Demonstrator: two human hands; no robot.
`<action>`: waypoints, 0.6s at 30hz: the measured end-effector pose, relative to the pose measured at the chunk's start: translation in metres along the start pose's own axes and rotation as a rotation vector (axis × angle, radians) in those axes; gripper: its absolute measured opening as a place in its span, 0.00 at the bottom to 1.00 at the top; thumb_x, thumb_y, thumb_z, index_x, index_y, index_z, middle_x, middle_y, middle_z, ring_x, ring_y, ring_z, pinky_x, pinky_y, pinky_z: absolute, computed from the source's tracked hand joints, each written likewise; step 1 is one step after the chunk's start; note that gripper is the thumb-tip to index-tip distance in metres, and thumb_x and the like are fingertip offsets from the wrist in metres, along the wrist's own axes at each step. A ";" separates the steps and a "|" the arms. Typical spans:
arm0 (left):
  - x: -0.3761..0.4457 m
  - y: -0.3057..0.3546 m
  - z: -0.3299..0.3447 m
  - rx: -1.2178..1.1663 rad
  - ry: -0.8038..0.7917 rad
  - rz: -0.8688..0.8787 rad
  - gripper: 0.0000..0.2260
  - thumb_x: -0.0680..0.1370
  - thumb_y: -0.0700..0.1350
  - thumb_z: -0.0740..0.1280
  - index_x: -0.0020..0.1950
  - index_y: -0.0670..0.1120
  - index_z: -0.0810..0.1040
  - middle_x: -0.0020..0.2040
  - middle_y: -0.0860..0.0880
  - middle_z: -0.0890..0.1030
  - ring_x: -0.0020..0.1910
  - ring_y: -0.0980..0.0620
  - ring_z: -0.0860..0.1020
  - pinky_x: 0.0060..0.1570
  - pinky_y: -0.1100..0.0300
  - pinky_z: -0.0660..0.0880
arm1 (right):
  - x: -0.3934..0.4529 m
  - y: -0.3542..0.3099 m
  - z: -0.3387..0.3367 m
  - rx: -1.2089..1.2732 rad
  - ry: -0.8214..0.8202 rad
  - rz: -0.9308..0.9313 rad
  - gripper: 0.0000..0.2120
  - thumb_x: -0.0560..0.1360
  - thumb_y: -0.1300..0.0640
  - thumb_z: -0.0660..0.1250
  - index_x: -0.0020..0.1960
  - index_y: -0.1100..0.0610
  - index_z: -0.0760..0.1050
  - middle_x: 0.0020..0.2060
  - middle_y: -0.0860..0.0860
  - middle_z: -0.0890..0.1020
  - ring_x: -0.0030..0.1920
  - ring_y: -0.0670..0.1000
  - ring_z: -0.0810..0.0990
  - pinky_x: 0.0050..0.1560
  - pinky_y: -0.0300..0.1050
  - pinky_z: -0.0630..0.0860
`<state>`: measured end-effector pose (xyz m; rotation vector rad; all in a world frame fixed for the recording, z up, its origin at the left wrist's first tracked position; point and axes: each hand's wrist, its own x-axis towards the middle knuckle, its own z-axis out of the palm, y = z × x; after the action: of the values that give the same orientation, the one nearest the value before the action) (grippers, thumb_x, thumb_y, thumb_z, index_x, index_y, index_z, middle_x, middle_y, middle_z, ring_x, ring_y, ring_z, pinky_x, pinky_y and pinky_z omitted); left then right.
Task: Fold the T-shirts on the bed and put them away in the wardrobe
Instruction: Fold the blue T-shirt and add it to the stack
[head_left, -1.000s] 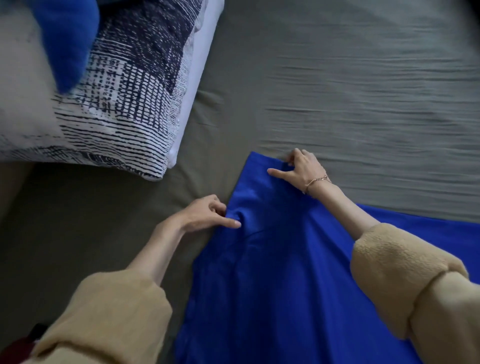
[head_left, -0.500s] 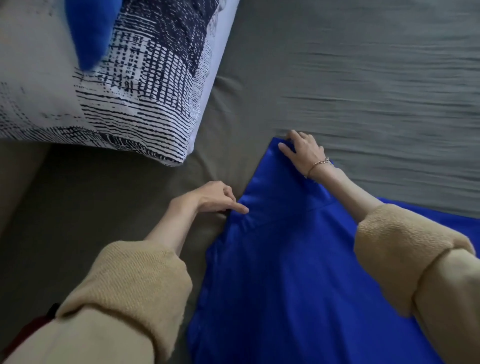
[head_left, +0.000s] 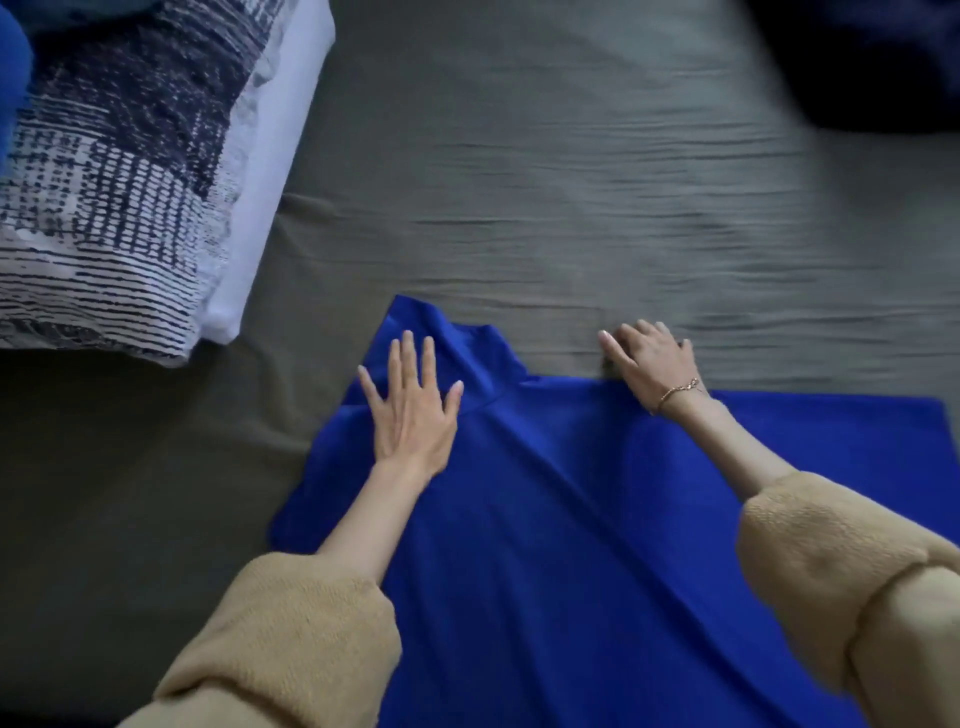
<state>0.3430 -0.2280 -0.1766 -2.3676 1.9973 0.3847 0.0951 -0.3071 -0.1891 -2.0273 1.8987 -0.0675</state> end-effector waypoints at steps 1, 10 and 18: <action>-0.001 0.018 0.006 0.008 -0.026 0.054 0.27 0.83 0.56 0.46 0.78 0.46 0.40 0.78 0.47 0.39 0.77 0.50 0.39 0.71 0.42 0.37 | -0.007 0.011 -0.001 -0.026 0.009 -0.013 0.20 0.81 0.43 0.50 0.51 0.56 0.74 0.52 0.53 0.74 0.61 0.54 0.68 0.59 0.51 0.60; -0.008 0.134 0.046 0.074 -0.064 0.258 0.23 0.84 0.51 0.45 0.77 0.44 0.50 0.78 0.45 0.44 0.77 0.51 0.41 0.70 0.40 0.35 | -0.056 0.142 -0.021 -0.099 0.117 -0.066 0.33 0.67 0.31 0.38 0.38 0.54 0.72 0.40 0.47 0.69 0.51 0.51 0.69 0.54 0.46 0.58; 0.015 0.138 0.049 0.269 0.124 0.300 0.19 0.83 0.50 0.49 0.63 0.39 0.68 0.68 0.41 0.67 0.64 0.42 0.68 0.72 0.40 0.50 | -0.056 0.217 -0.026 -0.162 0.253 0.061 0.32 0.76 0.39 0.45 0.47 0.63 0.76 0.50 0.60 0.75 0.56 0.60 0.71 0.53 0.55 0.63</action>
<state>0.2024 -0.2596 -0.2071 -1.9831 2.2969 -0.0300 -0.1250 -0.2652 -0.2169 -2.1507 2.1820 -0.1671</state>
